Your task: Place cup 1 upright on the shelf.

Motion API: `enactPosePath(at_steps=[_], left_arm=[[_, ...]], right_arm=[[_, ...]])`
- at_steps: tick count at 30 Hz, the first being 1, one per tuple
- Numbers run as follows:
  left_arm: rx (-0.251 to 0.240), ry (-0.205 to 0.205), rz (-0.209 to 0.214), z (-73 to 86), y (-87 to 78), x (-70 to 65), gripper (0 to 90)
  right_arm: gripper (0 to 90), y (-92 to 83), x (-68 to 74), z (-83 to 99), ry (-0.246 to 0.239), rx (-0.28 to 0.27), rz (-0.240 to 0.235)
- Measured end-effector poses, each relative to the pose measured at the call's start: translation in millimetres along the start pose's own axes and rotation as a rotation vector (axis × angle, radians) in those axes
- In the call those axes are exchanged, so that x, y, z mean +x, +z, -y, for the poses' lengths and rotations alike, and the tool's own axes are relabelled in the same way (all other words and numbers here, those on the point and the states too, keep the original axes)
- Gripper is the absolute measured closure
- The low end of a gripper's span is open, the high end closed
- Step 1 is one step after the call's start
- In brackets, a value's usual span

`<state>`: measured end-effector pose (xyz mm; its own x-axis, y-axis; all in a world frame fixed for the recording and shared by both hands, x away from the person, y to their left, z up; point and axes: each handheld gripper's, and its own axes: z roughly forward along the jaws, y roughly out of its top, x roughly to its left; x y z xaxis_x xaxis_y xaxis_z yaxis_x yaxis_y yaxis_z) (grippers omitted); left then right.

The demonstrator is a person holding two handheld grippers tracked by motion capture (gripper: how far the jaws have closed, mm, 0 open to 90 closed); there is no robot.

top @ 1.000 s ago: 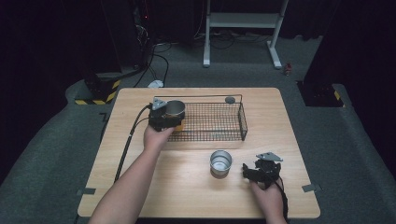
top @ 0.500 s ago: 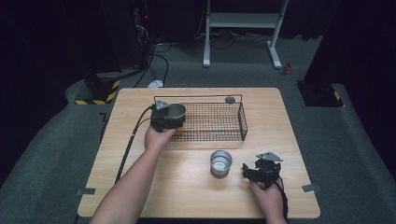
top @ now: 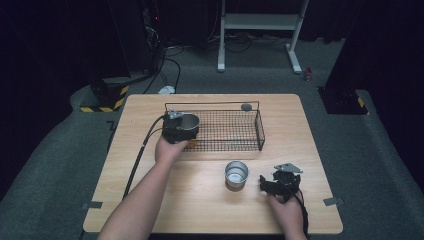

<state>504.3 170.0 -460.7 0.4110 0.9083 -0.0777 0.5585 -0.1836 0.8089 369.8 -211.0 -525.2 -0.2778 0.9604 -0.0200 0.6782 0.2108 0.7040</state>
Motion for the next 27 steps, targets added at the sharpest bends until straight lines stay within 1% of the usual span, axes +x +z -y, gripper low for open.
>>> enactPosePath(at_steps=[7,9,11,13,16,19,20,21,23,24,27], left_arm=[[0.011,-0.011,0.004,0.3,-1.8,2.2,13.8],[0.011,-0.006,0.006,0.1,-2.1,2.4,13.8],[0.008,-0.013,0.012,-0.3,-2.7,3.4,13.9],[-0.011,-0.027,0.014,-2.1,-3.6,4.9,14.0],[-0.023,-0.026,0.006,-4.8,-3.1,5.5,14.0],[-0.029,-0.034,0.004,-6.7,-1.4,6.3,14.0],[-0.025,-0.045,0.008,-7.0,-0.4,6.0,14.0],[-0.021,-0.046,0.011,-7.0,0.6,6.2,14.0],[-0.017,-0.047,0.011,-6.9,1.8,5.7,14.0],[-0.017,-0.029,0.002,-6.6,3.4,3.9,14.0],[-0.011,-0.023,0.001,-5.7,5.0,2.9,14.0]], right_arm=[[10.4,0.0,0.0,0.0,0.0,0.0,0.0],[10.3,0.0,0.0,0.0,0.0,0.0,0.0],[10.4,0.0,0.0,0.0,0.0,0.0,0.0],[10.4,0.0,0.0,0.0,0.0,0.0,0.0],[10.4,0.0,0.0,0.0,0.0,0.0,0.0],[10.3,0.0,0.0,0.0,0.0,0.0,0.0],[10.4,0.0,0.0,0.0,0.0,0.0,0.0],[10.3,0.0,0.0,0.0,0.0,0.0,0.0],[10.4,0.0,0.0,0.0,0.0,0.0,0.0],[10.4,0.0,0.0,0.0,0.0,0.0,0.0],[10.4,0.0,0.0,0.0,0.0,0.0,0.0]])
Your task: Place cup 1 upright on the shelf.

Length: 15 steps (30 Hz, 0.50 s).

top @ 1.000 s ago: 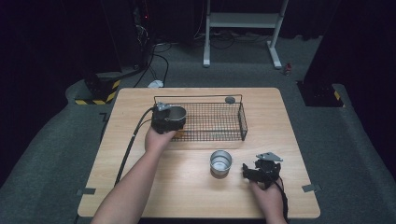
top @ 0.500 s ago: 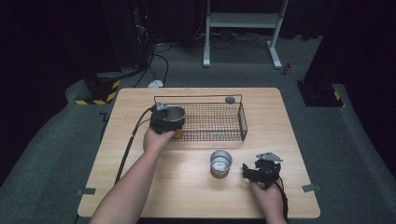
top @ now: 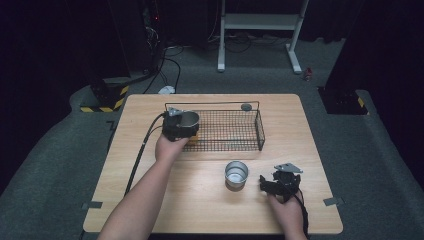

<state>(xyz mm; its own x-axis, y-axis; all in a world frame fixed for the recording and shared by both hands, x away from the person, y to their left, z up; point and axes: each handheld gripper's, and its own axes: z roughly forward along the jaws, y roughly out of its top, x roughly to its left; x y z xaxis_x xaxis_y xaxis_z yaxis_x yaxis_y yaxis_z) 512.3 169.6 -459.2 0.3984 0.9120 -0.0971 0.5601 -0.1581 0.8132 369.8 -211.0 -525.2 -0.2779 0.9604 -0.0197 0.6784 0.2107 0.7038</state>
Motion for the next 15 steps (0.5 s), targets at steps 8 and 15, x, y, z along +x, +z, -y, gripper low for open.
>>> enactPosePath(at_steps=[8,15], left_arm=[[0.003,0.014,0.001,2.4,1.5,-0.5,14.0],[0.0,0.032,-0.003,4.0,0.7,-0.3,13.9]], right_arm=[[10.4,0.0,0.0,0.0,0.0,0.0,0.0],[10.4,0.0,0.0,0.0,-0.001,0.0,0.0]])
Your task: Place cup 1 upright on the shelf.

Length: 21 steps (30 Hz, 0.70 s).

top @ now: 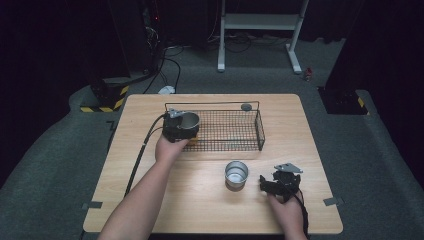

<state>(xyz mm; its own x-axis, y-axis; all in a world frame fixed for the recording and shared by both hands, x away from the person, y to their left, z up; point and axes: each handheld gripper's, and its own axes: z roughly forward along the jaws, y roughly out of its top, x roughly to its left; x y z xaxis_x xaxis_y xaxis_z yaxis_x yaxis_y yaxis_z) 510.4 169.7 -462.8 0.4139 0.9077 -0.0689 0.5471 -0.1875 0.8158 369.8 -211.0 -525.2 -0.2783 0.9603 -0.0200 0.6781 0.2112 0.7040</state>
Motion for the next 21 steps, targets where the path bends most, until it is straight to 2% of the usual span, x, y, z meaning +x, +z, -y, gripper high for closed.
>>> enactPosePath(at_steps=[7,13,14,18,21], left_arm=[[-0.011,0.006,-0.001,2.1,-0.3,-1.0,13.7],[0.014,0.012,-0.033,1.6,0.2,-4.0,11.1],[0.03,0.002,-0.031,0.8,-0.8,-2.8,10.5],[0.031,-0.018,-0.013,-1.1,-2.9,-0.5,6.0],[0.042,-0.026,-0.015,-2.7,-4.9,1.1,1.0]], right_arm=[[10.4,0.0,-0.1,0.0,-0.001,0.0,0.0],[10.4,0.0,0.0,0.0,0.0,0.0,0.0],[10.4,0.0,0.0,0.0,0.0,0.0,0.0],[10.4,0.0,0.0,0.0,0.0,0.0,0.0],[10.3,0.0,0.0,0.0,0.0,0.0,0.0]])
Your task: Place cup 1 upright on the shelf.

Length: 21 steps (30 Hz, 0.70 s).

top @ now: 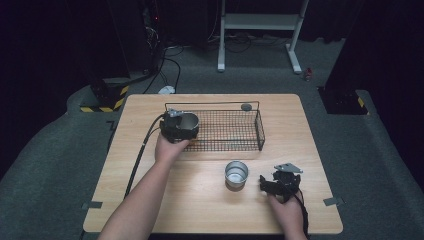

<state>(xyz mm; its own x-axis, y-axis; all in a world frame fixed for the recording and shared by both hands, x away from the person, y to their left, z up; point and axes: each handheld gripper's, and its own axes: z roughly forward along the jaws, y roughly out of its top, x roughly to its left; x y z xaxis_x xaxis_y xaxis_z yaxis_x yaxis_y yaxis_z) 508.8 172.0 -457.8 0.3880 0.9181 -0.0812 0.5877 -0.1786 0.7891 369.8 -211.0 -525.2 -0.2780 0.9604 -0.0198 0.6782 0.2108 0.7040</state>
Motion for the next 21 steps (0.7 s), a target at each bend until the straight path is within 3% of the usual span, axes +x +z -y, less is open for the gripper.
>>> enactPosePath(at_steps=[4,7,21], left_arm=[[-0.004,0.004,-0.026,-1.6,-4.7,1.3,0.5],[-0.01,-0.005,-0.008,-2.4,-7.0,1.3,0.5],[-0.067,-0.013,-0.038,-8.4,-22.3,0.4,0.1]], right_arm=[[10.4,0.0,0.0,0.0,0.0,0.0,0.0],[10.4,0.0,0.0,0.0,0.0,0.0,0.0],[10.3,0.0,0.0,0.0,0.0,0.0,0.0]])
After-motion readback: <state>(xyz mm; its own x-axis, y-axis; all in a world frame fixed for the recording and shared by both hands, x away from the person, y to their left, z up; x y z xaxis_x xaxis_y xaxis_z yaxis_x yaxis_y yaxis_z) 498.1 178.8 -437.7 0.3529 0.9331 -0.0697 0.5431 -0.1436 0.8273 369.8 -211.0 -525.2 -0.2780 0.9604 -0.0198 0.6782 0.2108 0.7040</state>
